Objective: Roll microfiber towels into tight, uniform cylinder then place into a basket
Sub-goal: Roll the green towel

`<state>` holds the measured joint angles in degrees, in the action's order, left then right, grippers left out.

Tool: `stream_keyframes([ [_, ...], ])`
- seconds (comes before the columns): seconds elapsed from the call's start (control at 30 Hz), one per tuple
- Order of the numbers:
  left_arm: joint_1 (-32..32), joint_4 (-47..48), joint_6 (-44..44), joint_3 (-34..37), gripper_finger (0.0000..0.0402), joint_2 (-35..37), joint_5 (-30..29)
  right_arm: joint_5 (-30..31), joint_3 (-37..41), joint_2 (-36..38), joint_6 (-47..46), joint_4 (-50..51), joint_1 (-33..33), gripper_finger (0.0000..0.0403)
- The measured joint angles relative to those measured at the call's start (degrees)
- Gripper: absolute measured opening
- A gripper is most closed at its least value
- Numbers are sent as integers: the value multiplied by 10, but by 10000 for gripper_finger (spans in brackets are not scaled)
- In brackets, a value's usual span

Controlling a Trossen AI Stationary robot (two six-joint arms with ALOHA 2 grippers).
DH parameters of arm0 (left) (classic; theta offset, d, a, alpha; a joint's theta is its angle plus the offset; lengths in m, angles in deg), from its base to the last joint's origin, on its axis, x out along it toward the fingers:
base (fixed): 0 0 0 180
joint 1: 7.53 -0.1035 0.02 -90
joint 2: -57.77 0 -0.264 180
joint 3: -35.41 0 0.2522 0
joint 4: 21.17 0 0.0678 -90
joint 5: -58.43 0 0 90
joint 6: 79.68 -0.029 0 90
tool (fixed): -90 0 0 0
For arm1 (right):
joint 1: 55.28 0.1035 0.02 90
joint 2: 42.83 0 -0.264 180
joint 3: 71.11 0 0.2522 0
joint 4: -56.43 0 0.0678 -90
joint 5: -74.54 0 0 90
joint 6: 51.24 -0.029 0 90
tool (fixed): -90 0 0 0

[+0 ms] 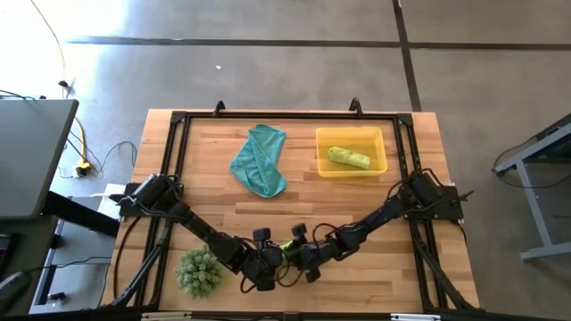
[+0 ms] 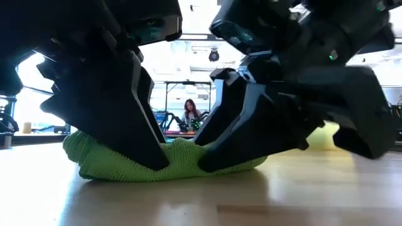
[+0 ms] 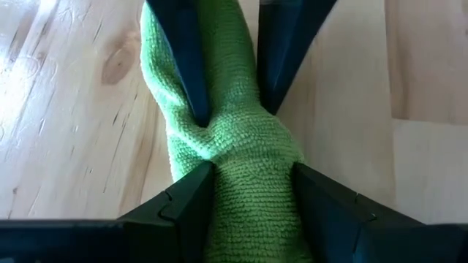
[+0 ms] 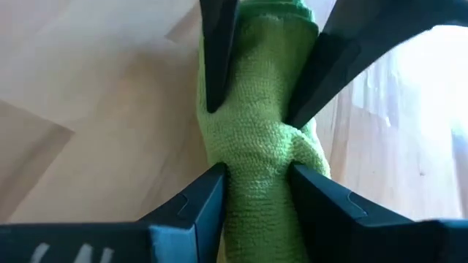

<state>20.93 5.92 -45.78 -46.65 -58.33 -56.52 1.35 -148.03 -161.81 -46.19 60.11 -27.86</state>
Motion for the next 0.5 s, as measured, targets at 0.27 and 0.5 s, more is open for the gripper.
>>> stream_keyframes([
  [0.27, 12, 39, 5, 1, 176, 41, 26, -25, -2, -9, -64, 25, -9, 98],
  [0.5, 25, 57, 10, 0, 176, 77, 46, -39, -2, -7, -102, 32, -12, 14],
])
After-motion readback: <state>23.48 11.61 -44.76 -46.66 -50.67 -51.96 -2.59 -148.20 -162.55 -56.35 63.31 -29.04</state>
